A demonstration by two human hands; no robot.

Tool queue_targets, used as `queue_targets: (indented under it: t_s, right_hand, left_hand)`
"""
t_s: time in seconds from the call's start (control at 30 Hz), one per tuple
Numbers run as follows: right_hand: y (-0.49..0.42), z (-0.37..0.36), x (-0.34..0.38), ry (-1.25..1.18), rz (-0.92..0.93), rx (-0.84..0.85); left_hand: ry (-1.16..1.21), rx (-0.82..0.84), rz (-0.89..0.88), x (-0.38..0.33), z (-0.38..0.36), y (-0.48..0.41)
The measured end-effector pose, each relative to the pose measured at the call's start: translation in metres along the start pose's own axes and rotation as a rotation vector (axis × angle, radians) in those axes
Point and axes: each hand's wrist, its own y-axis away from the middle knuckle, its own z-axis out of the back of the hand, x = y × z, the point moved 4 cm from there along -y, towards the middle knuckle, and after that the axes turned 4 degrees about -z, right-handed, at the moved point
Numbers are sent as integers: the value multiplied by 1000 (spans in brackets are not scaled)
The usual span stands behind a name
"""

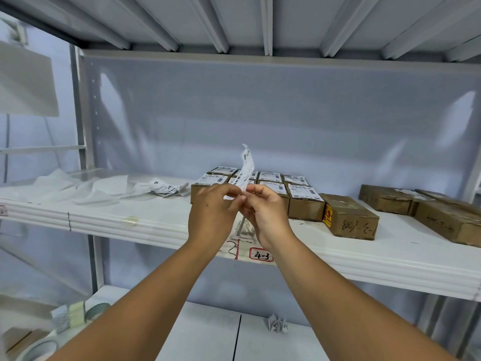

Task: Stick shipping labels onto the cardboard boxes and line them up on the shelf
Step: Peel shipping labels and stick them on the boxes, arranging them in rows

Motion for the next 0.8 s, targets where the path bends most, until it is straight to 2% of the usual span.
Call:
queue_targets:
  t_s: [0.17,0.43,0.57,0.7,0.8]
  right_hand:
    - [1,2,-2,-10,-17,18]
    - [0,1,-2,143,38,51]
    - [-1,4,-3,240,68,52]
    - [-1,3,-4,337,68,79]
    - [-2,3,-3,402,71,105]
  left_hand:
    - [-35,-8,102,6,-2,-3]
    - [171,97,313,1,3,2]
    - [301,141,325,1,2,2]
    - [162,160,303,7,2,1]
    - [173,182,302,13,2,1]
